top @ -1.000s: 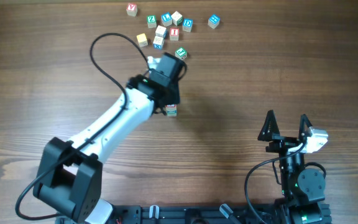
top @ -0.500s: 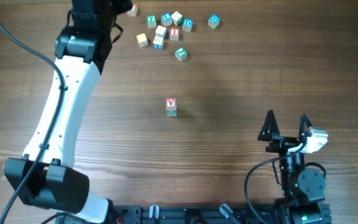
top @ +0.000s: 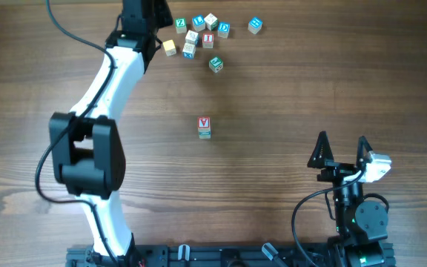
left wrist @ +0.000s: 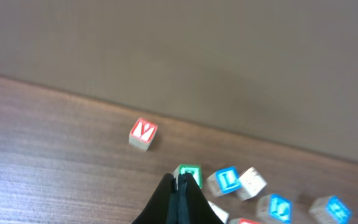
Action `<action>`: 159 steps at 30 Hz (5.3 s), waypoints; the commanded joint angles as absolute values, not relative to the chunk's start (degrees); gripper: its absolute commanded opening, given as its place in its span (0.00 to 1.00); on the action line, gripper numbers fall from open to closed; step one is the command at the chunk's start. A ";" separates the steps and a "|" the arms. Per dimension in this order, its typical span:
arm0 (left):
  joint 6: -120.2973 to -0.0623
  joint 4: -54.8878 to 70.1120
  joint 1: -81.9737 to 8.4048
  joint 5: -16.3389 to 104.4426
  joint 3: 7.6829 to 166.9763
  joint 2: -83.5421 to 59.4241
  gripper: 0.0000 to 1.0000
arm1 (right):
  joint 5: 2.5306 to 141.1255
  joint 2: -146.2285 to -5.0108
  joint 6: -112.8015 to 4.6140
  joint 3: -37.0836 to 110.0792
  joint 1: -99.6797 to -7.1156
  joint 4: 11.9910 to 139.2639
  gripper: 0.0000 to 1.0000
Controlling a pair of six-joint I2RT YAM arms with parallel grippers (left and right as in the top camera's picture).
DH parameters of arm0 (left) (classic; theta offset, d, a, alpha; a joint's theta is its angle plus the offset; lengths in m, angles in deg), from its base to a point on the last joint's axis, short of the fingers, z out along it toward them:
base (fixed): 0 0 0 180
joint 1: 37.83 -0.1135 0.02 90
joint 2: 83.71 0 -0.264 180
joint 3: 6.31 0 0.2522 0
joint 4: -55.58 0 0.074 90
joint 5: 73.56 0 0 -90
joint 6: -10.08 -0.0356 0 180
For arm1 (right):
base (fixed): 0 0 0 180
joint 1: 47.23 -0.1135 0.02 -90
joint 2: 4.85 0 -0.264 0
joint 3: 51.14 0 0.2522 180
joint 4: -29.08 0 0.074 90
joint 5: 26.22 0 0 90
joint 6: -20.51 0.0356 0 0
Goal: Form a tower
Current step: 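Grasp the yellow 'S' block in the pile with the left gripper, then carry the yellow 'S' block over the stack and lower it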
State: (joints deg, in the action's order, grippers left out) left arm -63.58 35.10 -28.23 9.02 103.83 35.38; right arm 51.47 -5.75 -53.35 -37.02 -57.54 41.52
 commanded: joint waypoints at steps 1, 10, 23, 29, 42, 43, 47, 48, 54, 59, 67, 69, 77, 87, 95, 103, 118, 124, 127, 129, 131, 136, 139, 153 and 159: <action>-65.02 35.88 -28.64 9.30 104.33 41.17 0.22 | 50.68 -5.45 -54.31 -37.08 -57.30 41.26 1.00; -66.05 37.96 -28.69 9.30 104.31 52.36 0.56 | 50.68 -5.45 -54.33 -37.08 -57.30 41.26 1.00; -66.03 30.57 -28.62 9.34 104.33 49.35 0.50 | 50.68 -5.45 -54.33 -37.08 -57.30 41.26 1.00; -66.00 29.59 -28.64 9.34 104.31 48.39 0.39 | 50.68 -5.45 -54.31 -37.08 -57.30 41.26 1.00; -63.43 24.39 -28.62 9.34 104.33 39.67 0.19 | 50.68 -5.45 -54.31 -37.08 -57.30 41.26 1.00; -61.85 22.31 -28.62 9.34 104.33 37.39 0.19 | 50.68 -5.45 -54.31 -37.08 -57.30 41.26 1.00; -58.29 10.64 -28.62 9.52 104.33 27.21 0.20 | 50.68 -5.45 -54.33 -37.08 -57.30 41.26 1.00; -57.28 6.38 -28.62 9.52 104.33 24.41 0.19 | 50.68 -5.45 -54.33 -37.08 -57.30 41.26 1.00; -53.87 -14.54 -27.35 9.54 104.31 13.22 0.18 | 50.68 -5.45 -54.31 -37.08 -57.30 41.26 1.00; -52.39 -18.36 -24.86 9.52 99.02 13.07 0.18 | 50.68 -5.45 -54.31 -37.08 -57.30 41.26 1.00; -50.42 -1.64 -22.92 9.54 75.85 13.07 0.19 | 50.68 -5.45 -54.33 -37.08 -57.30 41.26 1.00; -50.46 8.17 -22.92 9.54 67.75 13.07 0.19 | 50.68 -5.45 -54.33 -37.08 -57.30 41.26 1.00; -50.49 17.31 -20.49 9.23 62.08 13.15 0.26 | 50.68 -5.45 -54.31 -37.08 -57.30 41.26 1.00; -50.46 17.81 -20.29 9.39 61.87 15.80 0.38 | 50.68 -5.45 -54.29 -37.08 -57.30 41.26 1.00; -50.46 16.76 -20.29 9.54 61.87 15.86 0.34 | 50.68 -5.45 -54.33 -37.08 -57.30 41.26 1.00; -50.49 16.45 -20.32 11.97 61.89 15.75 0.55 | 50.68 -5.45 -54.31 -37.08 -57.30 41.26 1.00; -51.12 11.08 -20.32 17.26 61.89 15.29 0.45 | 50.68 -5.45 -54.31 -37.08 -57.30 41.26 1.00; -51.14 9.83 -20.32 16.99 61.89 15.29 0.37 | 50.68 -5.45 -54.33 -37.08 -57.30 41.26 1.00; -51.14 10.05 -20.32 16.23 62.08 15.08 0.33 | 50.68 -5.45 -54.31 -37.08 -57.30 41.26 1.00; -51.16 9.83 -20.32 14.22 63.07 14.27 0.28 | 50.68 -5.45 -54.33 -37.08 -57.30 41.26 1.00; -51.16 9.04 -20.32 13.34 65.98 11.97 0.25 | 50.68 -5.45 -54.33 -37.08 -57.30 41.26 1.00; -51.25 7.49 -20.21 13.36 75.31 6.55 0.22 | 50.68 -5.45 -54.33 -37.08 -57.30 41.26 1.00; -52.91 7.40 -19.03 13.71 79.88 5.52 0.18 | 50.68 -5.45 -54.33 -37.08 -57.30 41.26 1.00; -54.18 -3.48 -10.39 14.96 80.53 9.22 0.19 | 50.68 -5.45 -54.33 -37.08 -57.30 41.26 1.00; -54.18 -3.57 -8.60 15.11 80.53 11.40 0.19 | 50.68 -5.45 -54.33 -37.08 -57.30 41.26 1.00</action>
